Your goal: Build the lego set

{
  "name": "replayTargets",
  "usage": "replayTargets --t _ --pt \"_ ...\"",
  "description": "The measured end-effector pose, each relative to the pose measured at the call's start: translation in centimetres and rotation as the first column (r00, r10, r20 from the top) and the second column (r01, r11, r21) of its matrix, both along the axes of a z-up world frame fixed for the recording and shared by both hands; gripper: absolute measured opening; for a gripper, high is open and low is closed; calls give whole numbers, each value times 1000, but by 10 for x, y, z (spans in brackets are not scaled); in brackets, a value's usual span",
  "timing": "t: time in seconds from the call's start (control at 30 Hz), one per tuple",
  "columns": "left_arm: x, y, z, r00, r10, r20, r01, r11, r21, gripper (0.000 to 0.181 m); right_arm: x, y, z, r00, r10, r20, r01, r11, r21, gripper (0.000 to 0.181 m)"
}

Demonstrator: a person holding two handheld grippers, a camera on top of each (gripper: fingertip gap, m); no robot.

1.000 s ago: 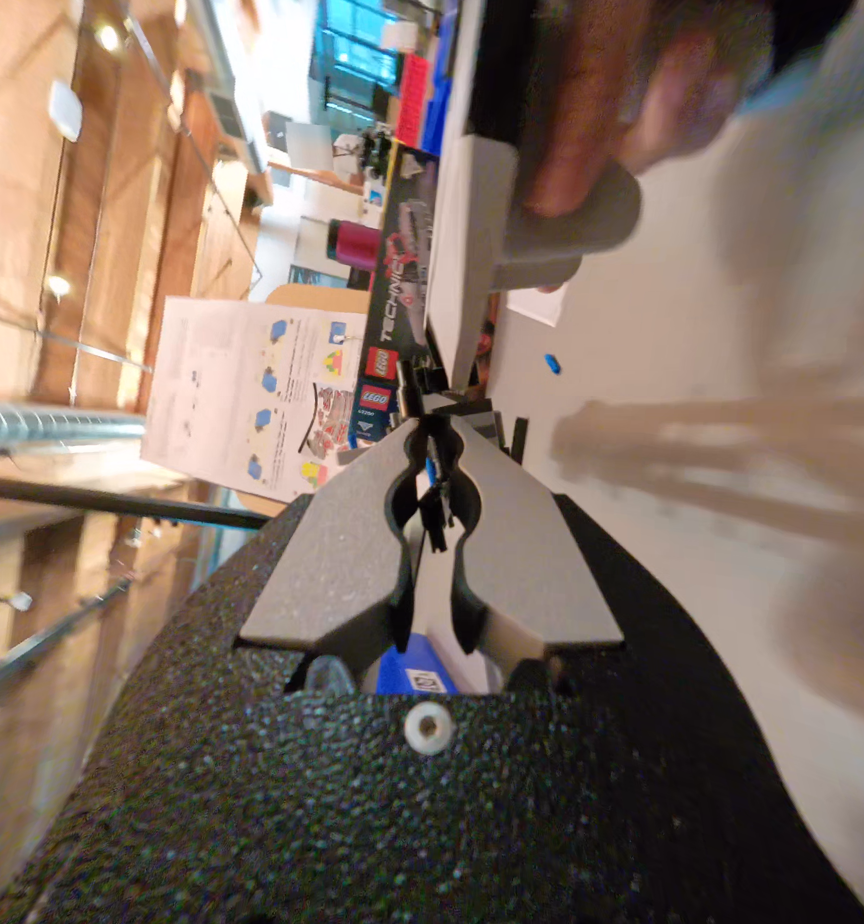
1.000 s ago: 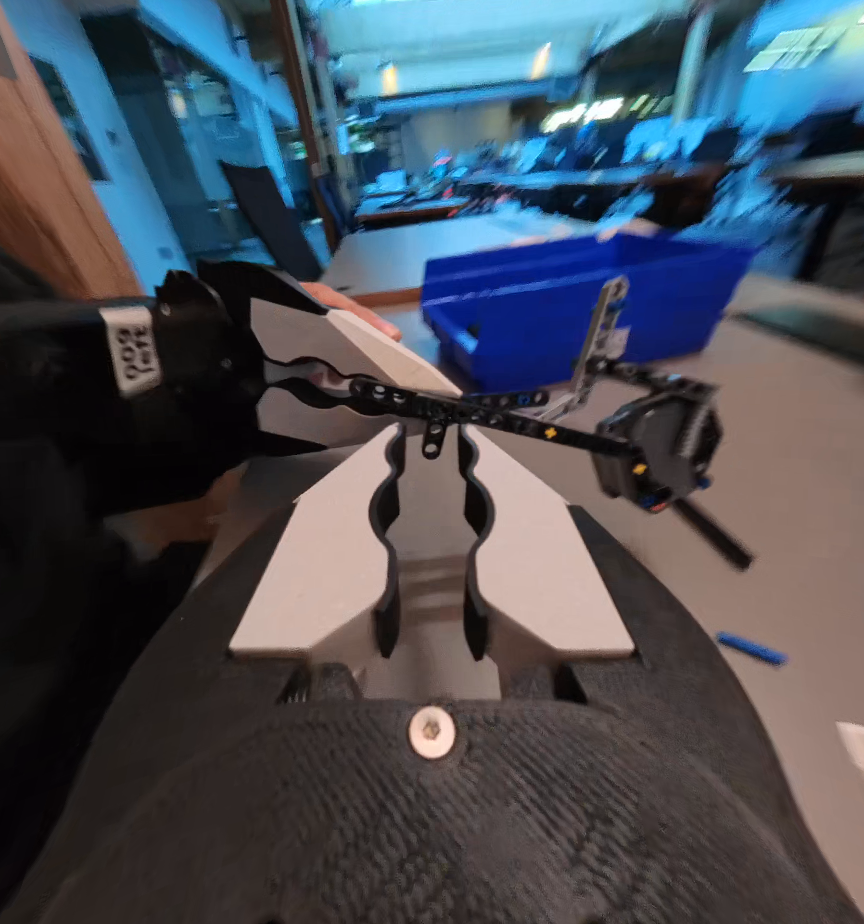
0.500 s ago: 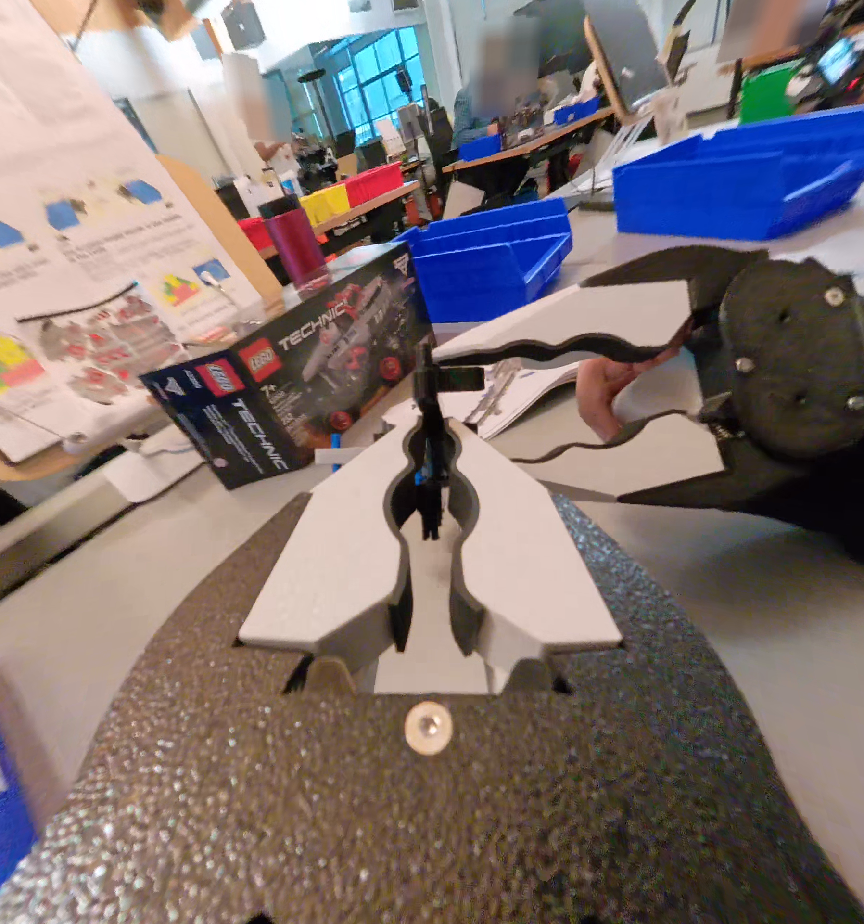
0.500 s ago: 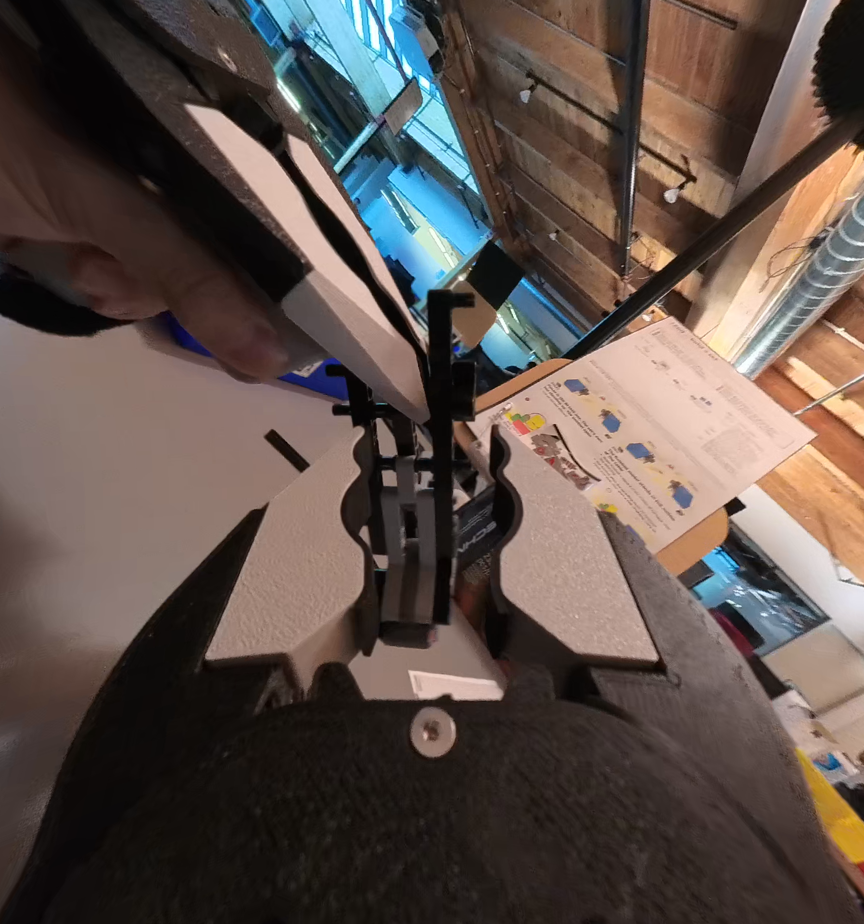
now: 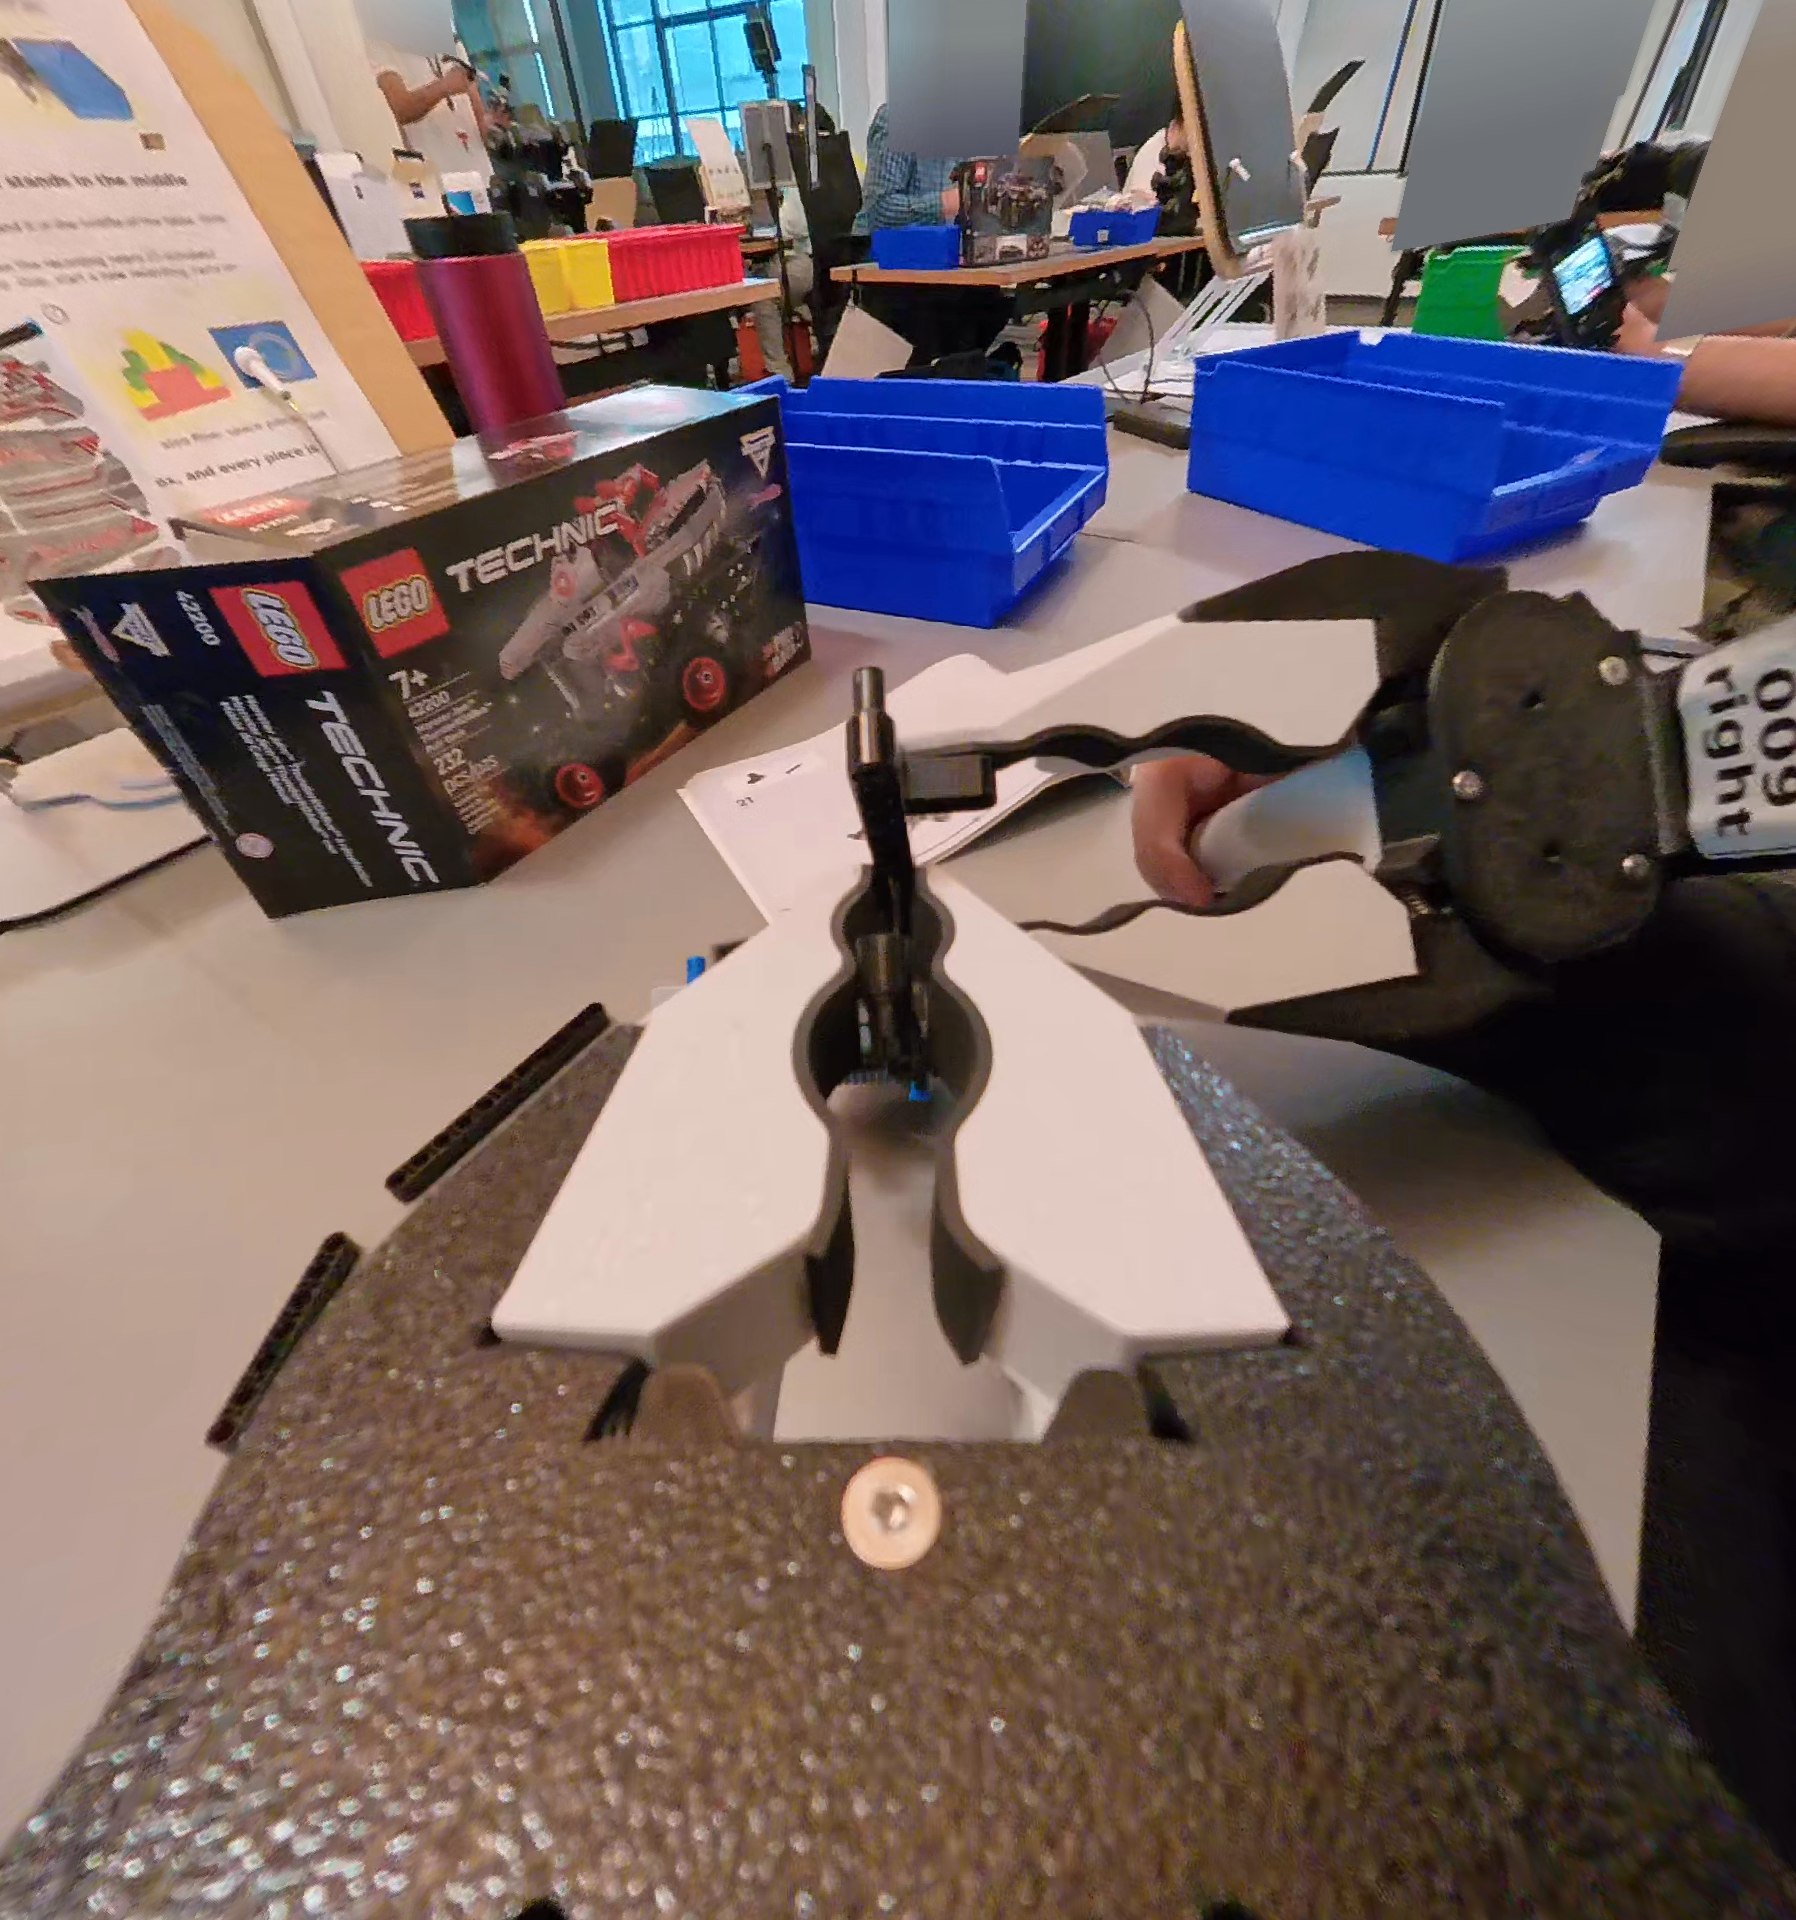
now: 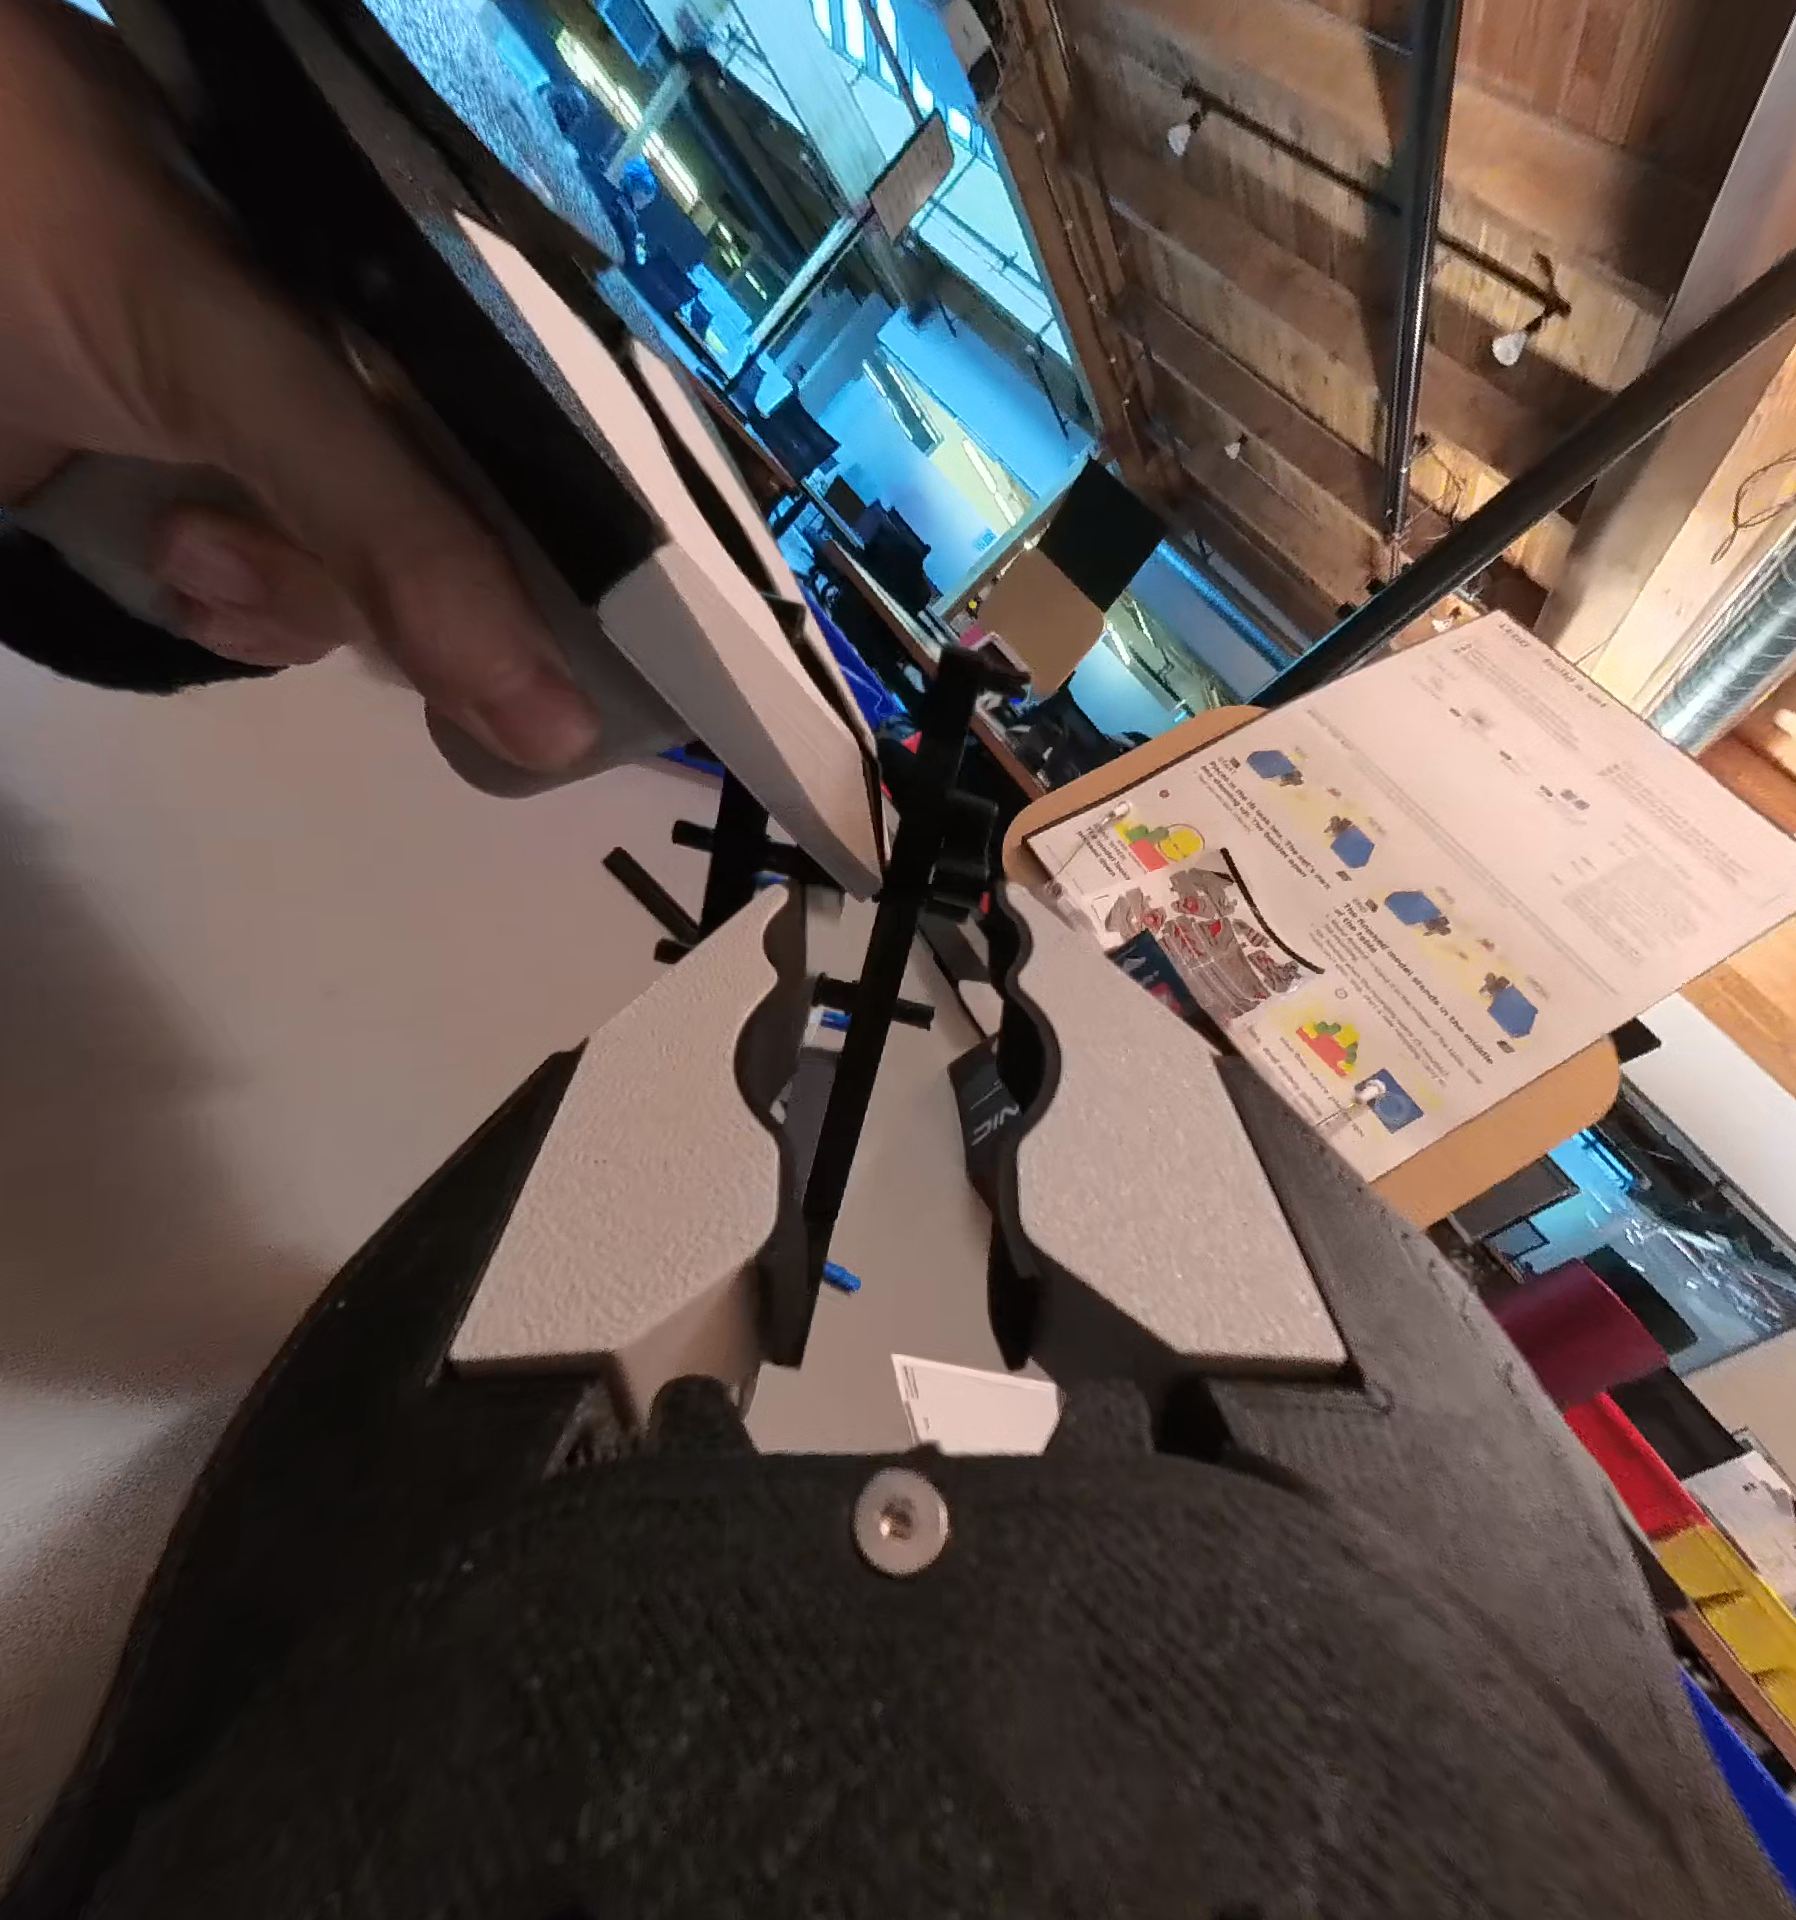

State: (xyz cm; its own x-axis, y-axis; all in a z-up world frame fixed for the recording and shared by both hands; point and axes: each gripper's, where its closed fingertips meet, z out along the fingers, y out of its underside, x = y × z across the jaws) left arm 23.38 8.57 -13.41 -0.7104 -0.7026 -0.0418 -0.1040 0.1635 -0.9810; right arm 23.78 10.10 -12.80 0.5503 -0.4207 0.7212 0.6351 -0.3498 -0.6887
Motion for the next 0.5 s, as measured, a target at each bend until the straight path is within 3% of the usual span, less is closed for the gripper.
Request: replayTargets --t 0.1,0.27,0.4,0.5 --pt "-1 -3 -3 999 -28 -32 28 1000 -14 3 9 0 -5 999 -54 1 54 998 -32 21" --pt "-2 -3 -1 999 -49 -18 49 998 -36 3 8 -1 -2 997 -68 32 69 997 -35 18" --pt "3 8 4 997 1 76 -8 996 91 21 12 1 -11 994 -98 56 103 989 -105 17" --pt "-2 10 7 994 -25 109 6 986 166 11 11 3 -15 991 -104 90 116 983 -144 17"
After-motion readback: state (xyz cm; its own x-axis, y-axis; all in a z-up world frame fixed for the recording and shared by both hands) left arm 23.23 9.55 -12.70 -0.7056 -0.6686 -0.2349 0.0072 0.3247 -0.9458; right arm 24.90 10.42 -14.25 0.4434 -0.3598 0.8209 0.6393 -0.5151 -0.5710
